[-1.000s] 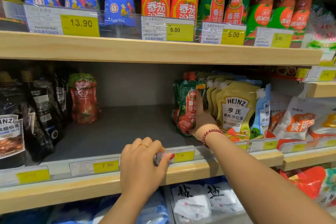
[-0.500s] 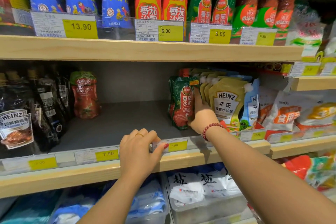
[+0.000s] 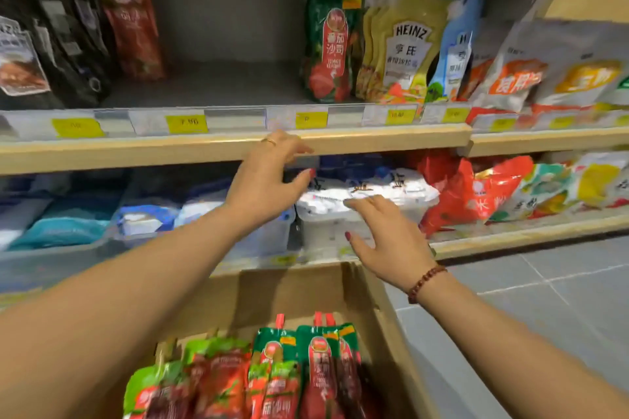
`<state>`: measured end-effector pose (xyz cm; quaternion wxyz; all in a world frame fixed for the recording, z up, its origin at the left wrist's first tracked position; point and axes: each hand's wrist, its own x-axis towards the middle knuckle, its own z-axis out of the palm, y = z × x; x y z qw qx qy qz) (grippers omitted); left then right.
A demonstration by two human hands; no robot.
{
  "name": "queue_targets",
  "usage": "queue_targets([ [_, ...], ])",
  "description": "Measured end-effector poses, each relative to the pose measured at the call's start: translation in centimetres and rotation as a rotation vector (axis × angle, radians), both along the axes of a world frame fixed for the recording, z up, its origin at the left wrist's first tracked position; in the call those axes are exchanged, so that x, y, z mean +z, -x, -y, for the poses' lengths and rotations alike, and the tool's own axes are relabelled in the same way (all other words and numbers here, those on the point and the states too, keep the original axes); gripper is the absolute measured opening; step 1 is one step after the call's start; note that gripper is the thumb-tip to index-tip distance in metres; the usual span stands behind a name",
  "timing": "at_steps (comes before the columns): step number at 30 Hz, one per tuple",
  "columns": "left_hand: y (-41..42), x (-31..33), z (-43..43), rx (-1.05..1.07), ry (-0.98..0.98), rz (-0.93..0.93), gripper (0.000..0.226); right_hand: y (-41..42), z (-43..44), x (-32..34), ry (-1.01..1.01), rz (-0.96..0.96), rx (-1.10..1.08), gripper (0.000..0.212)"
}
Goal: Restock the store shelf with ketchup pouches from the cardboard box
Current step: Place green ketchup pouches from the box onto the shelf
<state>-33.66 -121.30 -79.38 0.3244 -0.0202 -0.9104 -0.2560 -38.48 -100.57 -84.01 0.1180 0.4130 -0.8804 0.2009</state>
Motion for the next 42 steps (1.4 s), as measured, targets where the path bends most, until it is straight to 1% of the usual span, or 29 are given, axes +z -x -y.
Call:
queue_targets([
  [3, -2.1, -5.0, -2.2, -0.075, -0.030, 0.130, 0.024, -2.6, -2.5, -5.9, -0.028, 0.267, -0.086, 0.059],
  [5, -3.3, -8.4, -3.3, -0.117, -0.047, 0.247, 0.022, -3.8, -3.7, -9.0, -0.050, 0.393, -0.117, 0.072],
  [7, -4.3, -11.7, -4.2, -0.109, -0.114, 0.383, 0.024, -4.7, -4.4, -11.1, -0.040, 0.473, -0.126, 0.082],
  [10, -5.5, -16.8, -5.1, -0.033, -0.237, 0.602, 0.030, -5.5, -4.8, -12.9, 0.013, 0.481, -0.132, 0.090],
  [13, -6.4, -21.1, -5.5, 0.045, -0.295, 0.786, 0.036, -5.9, -4.8, -13.8, 0.044, 0.419, -0.111, 0.090],
  [15, -7.1, -23.1, -5.8, 0.043, -0.364, 0.891, 0.049, -5.9, -4.8, -14.2, 0.063, 0.395, -0.107, 0.090],
  [17, -7.8, -24.5, -6.3, 0.014, -0.428, 0.981, 0.067, -5.8, -4.8, -14.5, 0.050, 0.390, -0.122, 0.090],
  [19, -8.3, -25.5, -6.9, 0.003, -0.364, 1.042, 0.082, -5.7, -4.8, -14.7, 0.039, 0.395, -0.144, 0.092],
  [21, -8.6, -26.0, -7.3, -0.003, -0.280, 1.089, 0.091, -5.6, -4.8, -15.0, 0.042, 0.409, -0.175, 0.092],
  [26, -8.4, -26.3, -7.8, -0.017, -0.344, 1.098, 0.097, -5.4, -4.3, -15.4, 0.046, 0.419, -0.229, 0.091],
  [30, -8.3, -26.8, -8.6, -0.113, -0.511, 1.051, 0.093, -5.3, -4.3, -15.5, 0.043, 0.407, -0.240, 0.093],
  [32, -7.9, -26.8, -8.6, -0.151, -0.555, 1.041, 0.093, -5.4, -4.3, -15.4, 0.048, 0.411, -0.238, 0.092],
  [35, -7.4, -26.6, -8.6, -0.195, -0.580, 0.992, 0.092, -5.4, -4.4, -15.2, 0.052, 0.434, -0.243, 0.090],
  [39, -7.5, -26.0, -8.3, -0.234, -0.623, 0.875, 0.092, -5.4, -4.5, -14.9, 0.034, 0.458, -0.245, 0.091],
  [42, -7.6, -25.4, -8.0, -0.223, -0.541, 0.766, 0.089, -5.7, -4.6, -14.9, 0.009, 0.415, -0.239, 0.092],
])
